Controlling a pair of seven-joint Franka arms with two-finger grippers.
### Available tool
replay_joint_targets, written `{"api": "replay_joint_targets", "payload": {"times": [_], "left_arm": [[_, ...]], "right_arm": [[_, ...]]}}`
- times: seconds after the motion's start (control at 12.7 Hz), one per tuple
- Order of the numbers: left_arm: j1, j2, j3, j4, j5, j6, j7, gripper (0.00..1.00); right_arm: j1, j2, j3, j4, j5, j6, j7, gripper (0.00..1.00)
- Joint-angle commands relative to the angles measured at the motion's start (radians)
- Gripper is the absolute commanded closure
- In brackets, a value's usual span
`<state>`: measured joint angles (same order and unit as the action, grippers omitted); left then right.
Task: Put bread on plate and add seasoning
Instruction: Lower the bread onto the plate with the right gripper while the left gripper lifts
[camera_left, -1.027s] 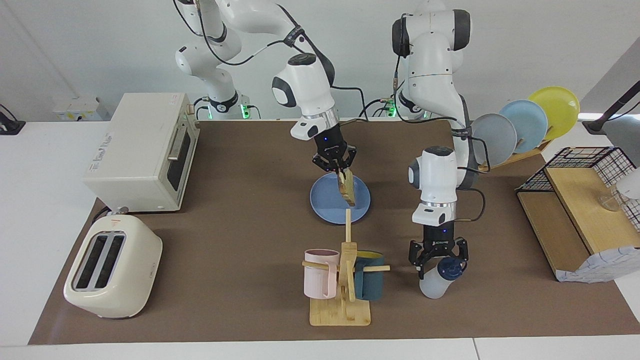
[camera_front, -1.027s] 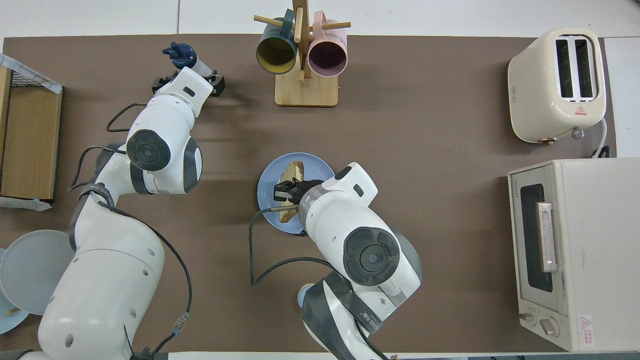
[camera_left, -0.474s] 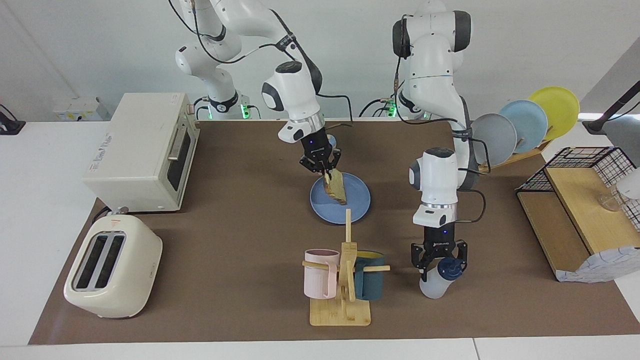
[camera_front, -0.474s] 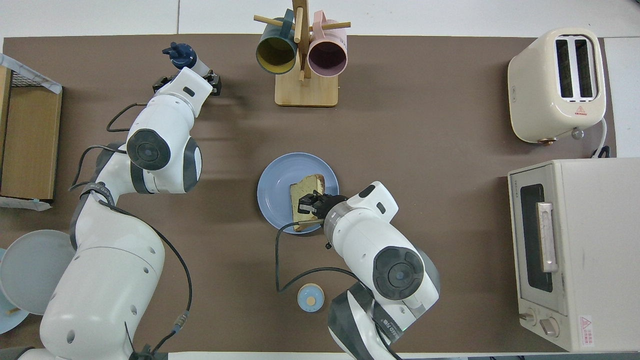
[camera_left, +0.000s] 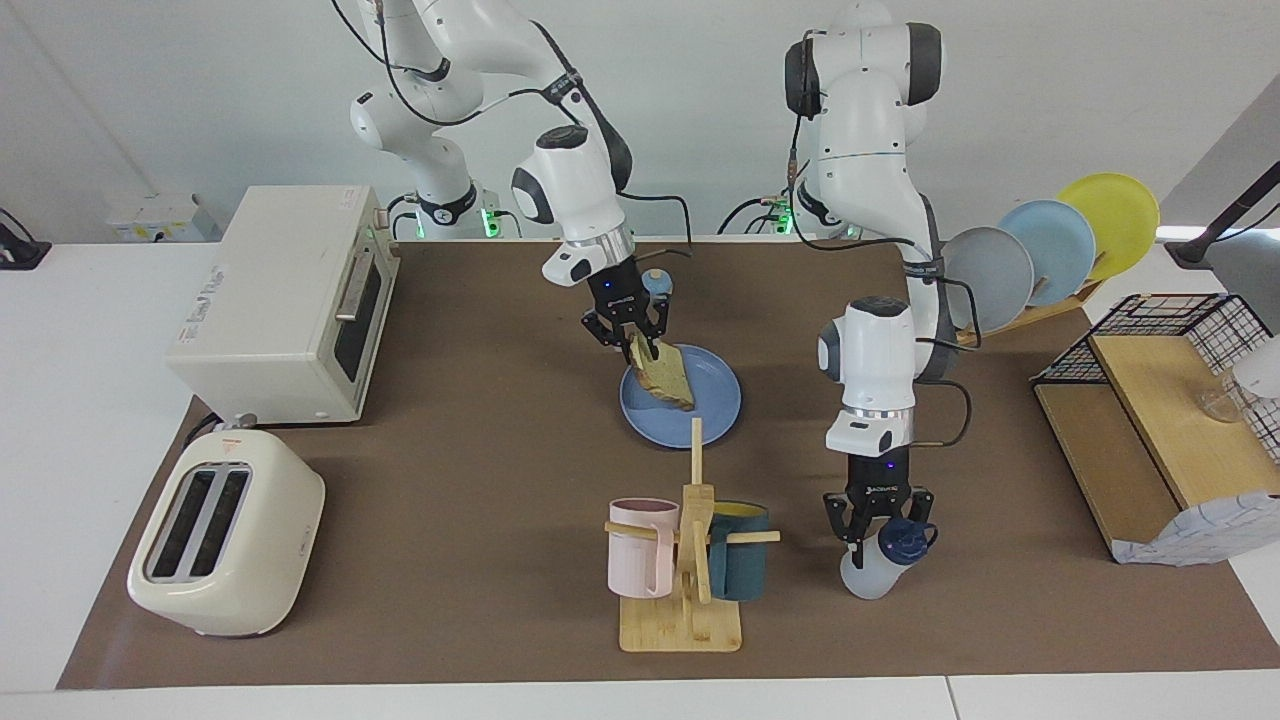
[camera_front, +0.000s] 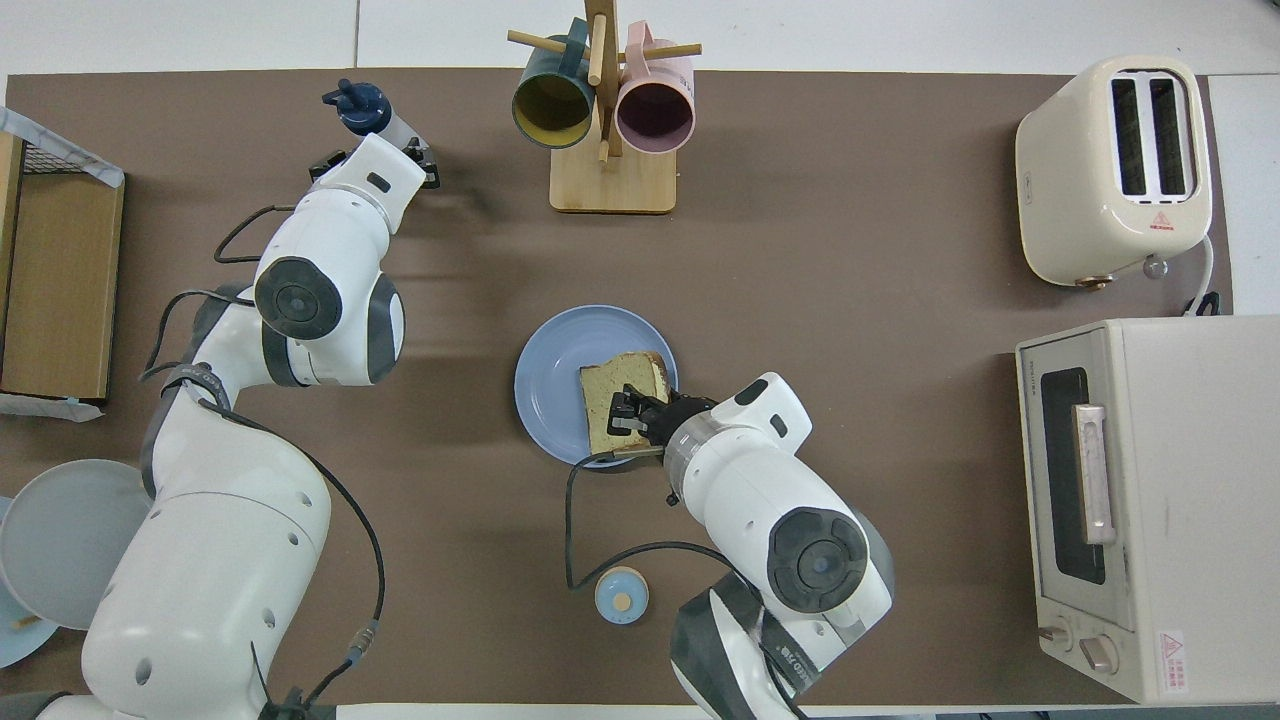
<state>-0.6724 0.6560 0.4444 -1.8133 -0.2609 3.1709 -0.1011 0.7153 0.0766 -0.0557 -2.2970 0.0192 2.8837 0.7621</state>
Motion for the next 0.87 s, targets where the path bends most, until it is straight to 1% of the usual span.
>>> {"api": "replay_joint_targets", "payload": {"times": [0.0,0.16,0.24,0.47,0.55,0.63,0.71,0.79], "left_arm": [[0.031,-0.039,-0.024,0.019,0.002,-0.090,-0.003,1.00],[0.065,-0.168,-0.024,0.022,0.012,-0.310,0.024,1.00],[0.071,-0.227,-0.024,0.022,0.005,-0.404,0.087,1.00],[0.086,-0.358,-0.016,0.022,0.014,-0.636,0.182,1.00],[0.089,-0.412,-0.016,0.022,0.014,-0.729,0.260,1.00],[0.089,-0.465,-0.015,0.020,0.014,-0.824,0.394,1.00],[0.088,-0.514,-0.013,0.014,0.014,-0.897,0.529,1.00],[0.088,-0.571,-0.012,0.011,0.015,-0.987,0.579,1.00]], "right_arm": [[-0.011,-0.014,0.001,0.051,0.015,-0.061,-0.001,0.00],[-0.042,-0.018,-0.003,0.160,0.007,-0.234,-0.029,0.00],[-0.053,-0.018,-0.003,0.206,0.007,-0.301,-0.056,0.00],[-0.051,-0.023,0.002,0.223,0.015,-0.313,-0.049,0.00],[-0.053,-0.041,0.002,0.223,0.015,-0.322,-0.062,0.00],[-0.050,-0.041,0.002,0.222,0.015,-0.322,-0.063,0.00],[-0.047,-0.060,0.004,0.222,0.012,-0.319,-0.069,0.00],[-0.046,-0.084,0.004,0.234,0.011,-0.311,-0.088,0.00]]}}
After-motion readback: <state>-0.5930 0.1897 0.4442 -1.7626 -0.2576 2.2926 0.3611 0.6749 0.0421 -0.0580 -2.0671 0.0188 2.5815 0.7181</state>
